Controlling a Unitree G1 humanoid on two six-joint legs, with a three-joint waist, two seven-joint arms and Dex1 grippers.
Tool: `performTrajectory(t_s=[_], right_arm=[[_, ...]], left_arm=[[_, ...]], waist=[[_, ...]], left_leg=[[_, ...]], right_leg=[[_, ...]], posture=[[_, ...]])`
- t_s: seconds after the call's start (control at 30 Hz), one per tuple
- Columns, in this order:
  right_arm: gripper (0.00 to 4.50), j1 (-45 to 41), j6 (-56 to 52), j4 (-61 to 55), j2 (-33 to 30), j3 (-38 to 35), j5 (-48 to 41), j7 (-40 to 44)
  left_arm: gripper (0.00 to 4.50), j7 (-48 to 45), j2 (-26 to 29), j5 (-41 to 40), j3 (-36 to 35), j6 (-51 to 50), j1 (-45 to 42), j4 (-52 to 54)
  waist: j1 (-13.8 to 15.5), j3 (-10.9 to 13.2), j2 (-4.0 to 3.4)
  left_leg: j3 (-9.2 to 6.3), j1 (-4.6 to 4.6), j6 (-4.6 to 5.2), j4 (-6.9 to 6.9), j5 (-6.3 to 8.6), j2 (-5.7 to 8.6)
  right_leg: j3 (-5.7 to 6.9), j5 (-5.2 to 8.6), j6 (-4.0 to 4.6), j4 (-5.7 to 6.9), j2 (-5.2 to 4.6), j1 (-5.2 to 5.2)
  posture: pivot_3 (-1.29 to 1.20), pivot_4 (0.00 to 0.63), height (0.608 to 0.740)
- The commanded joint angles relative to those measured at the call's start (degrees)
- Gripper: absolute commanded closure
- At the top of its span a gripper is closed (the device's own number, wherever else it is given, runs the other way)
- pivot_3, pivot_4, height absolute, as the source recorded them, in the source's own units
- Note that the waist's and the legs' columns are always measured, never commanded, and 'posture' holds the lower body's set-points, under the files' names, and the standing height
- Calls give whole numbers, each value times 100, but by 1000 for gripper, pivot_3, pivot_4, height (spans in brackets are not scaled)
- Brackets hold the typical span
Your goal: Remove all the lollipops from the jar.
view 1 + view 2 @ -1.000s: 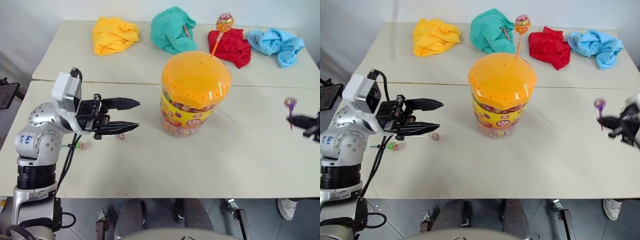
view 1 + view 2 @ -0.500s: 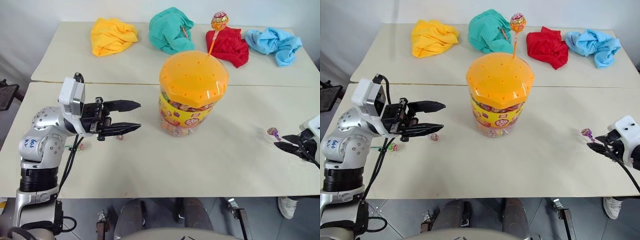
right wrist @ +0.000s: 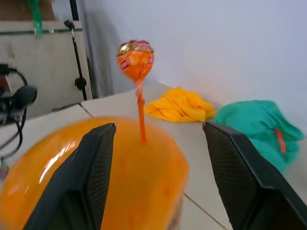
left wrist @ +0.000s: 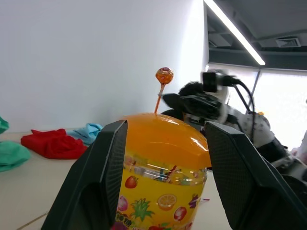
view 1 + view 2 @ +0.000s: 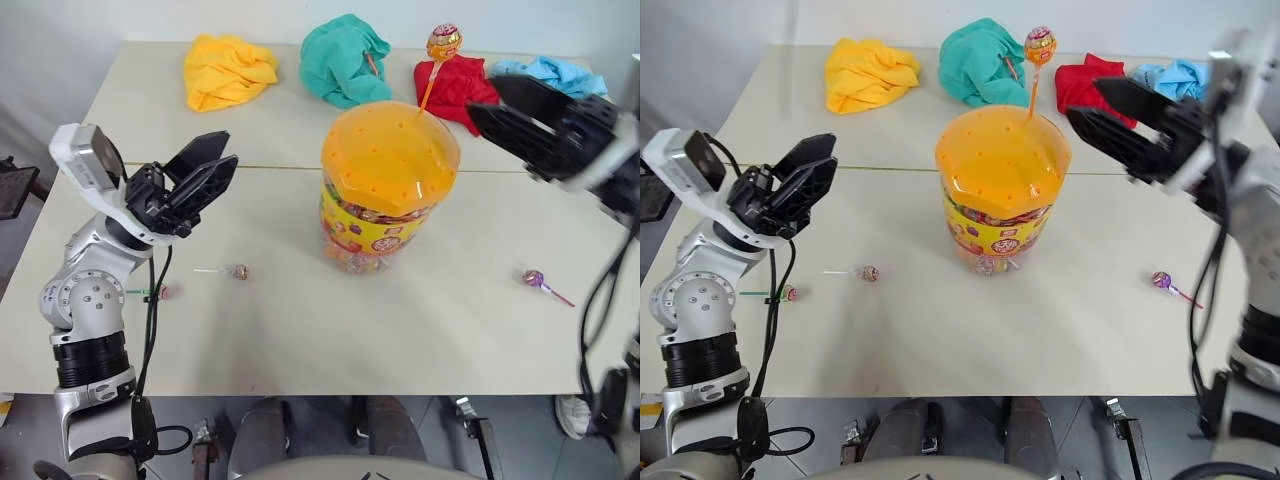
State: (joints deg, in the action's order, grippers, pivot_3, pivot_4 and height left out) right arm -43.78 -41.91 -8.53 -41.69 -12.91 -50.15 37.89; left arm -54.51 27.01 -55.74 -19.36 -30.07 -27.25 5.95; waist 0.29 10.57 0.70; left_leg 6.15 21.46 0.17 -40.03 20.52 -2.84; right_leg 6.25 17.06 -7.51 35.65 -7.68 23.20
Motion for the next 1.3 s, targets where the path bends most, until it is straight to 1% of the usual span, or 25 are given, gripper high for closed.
performTrajectory(t_s=[0.03,0.13,0.17,0.23,0.27,0.33,0.47,0.6,0.67,0.7,0.77,0.8,0.83,0.87,0.93,1.0,1.07,1.17,1.3], right_arm=[[1480,-485,-101,168,250,395,339,-215],[1480,-685,-98,377,424,520,515,-190],[1647,-725,-95,405,457,534,540,-153],[2111,-781,-99,437,517,503,549,-139],[2414,-793,-124,423,534,489,507,-62],[3092,-793,-106,398,565,474,503,50],[4419,-806,165,426,641,187,420,257],[4464,-927,261,510,422,-429,172,340],[4464,-458,-245,741,-799,-559,565,745],[4464,-249,-380,805,-1217,-573,735,909],[4464,674,-494,1002,-2184,-587,1223,1195],[4464,1038,-514,1090,-2482,-629,1376,1261],[4464,1583,-468,1167,-2763,-708,1660,1272],[4464,2104,-342,1214,-2926,-800,1917,1293],[4464,2920,3,1233,-3042,-987,2273,1400],[4464,3787,308,1374,-2915,-1124,2617,1383],[4464,4359,688,1491,-2760,-1142,2892,1346],[4464,4842,1101,1547,-2430,-1172,3054,1331],[4464,5130,1193,1578,-2283,-1318,3193,1296]], left_arm=[[1780,-24,-31,-47,92,28,-94,192],[1780,36,-43,-75,119,28,-95,285],[1780,63,-42,-104,109,17,-94,315],[1780,106,-37,-161,81,-5,-96,361],[1780,127,-33,-189,62,-13,-97,375],[1780,160,-34,-214,23,7,-109,367],[1780,234,-79,-289,-26,32,-172,353],[1780,-96,65,-62,152,122,-210,378],[1780,-769,469,600,583,463,-92,381],[1780,-981,596,793,713,564,-45,384],[1780,-1410,812,1143,1006,847,44,335],[1780,-1533,859,1217,1086,926,65,314],[1780,-1637,877,1258,1157,975,82,322],[1780,-1694,869,1241,1192,957,89,343],[1780,-1784,861,1210,1250,919,96,376],[1780,-2053,963,1453,1458,1098,211,408],[1780,-2234,1042,1656,1593,1267,272,387],[1780,-2305,1097,1809,1629,1405,341,356],[1780,-2270,1122,1883,1601,1433,416,416]], waist=[[-16,0,0],[-23,0,0],[-23,0,0],[-28,0,0],[-34,0,0],[-41,0,0],[-37,0,0],[-23,0,0],[-39,0,0],[40,0,-1],[118,0,0],[128,0,0],[133,0,0],[121,0,0],[104,0,0],[77,-2,-5],[46,-2,-5],[10,-2,-5],[-23,-6,-14]], left_leg=[[3,6,-1,2,0,0],[6,18,-1,4,-1,0],[8,22,-1,4,-1,1],[8,22,-1,4,-1,1],[8,22,-1,4,-1,0],[10,22,-1,3,-1,0],[11,22,-1,0,-1,-1],[11,23,-1,0,-1,0],[13,23,-1,3,-1,0],[13,23,-1,4,-1,-1],[10,38,4,9,2,2],[12,41,7,11,6,2],[19,44,9,11,10,3],[21,46,10,10,11,3],[30,51,10,6,10,1],[42,47,8,-1,8,-2],[57,27,7,3,2,-2],[70,-2,4,6,-1,-3],[71,-5,4,6,-1,-3]], right_leg=[[-1,0,0,1,0,10],[-1,0,0,7,0,26],[-1,0,0,6,0,29],[-1,-1,-1,6,0,29],[0,-1,-1,6,0,29],[-1,-1,-1,6,0,29],[-3,-1,-1,6,0,29],[-2,-1,-2,5,-1,29],[-2,-1,-2,5,0,30],[-2,-1,-2,5,2,31],[4,-1,-2,-13,2,39],[5,-1,-2,-20,2,39],[5,-1,-2,-27,1,40],[6,-2,-4,-32,1,40],[6,-5,-10,-40,1,42],[-1,-5,-10,-33,1,45],[-15,-5,-10,-20,2,43],[-30,-4,-7,-24,2,26],[-38,-3,-6,-11,1,27]], posture=[[0,150,740],[0,150,740],[0,150,740],[0,150,740],[0,150,740],[0,150,740],[0,150,740],[0,150,740],[0,150,740],[0,150,740],[0,150,740],[0,150,740],[0,150,740],[0,150,740],[0,150,740],[0,150,740],[0,150,740],[0,150,740],[0,150,740]])
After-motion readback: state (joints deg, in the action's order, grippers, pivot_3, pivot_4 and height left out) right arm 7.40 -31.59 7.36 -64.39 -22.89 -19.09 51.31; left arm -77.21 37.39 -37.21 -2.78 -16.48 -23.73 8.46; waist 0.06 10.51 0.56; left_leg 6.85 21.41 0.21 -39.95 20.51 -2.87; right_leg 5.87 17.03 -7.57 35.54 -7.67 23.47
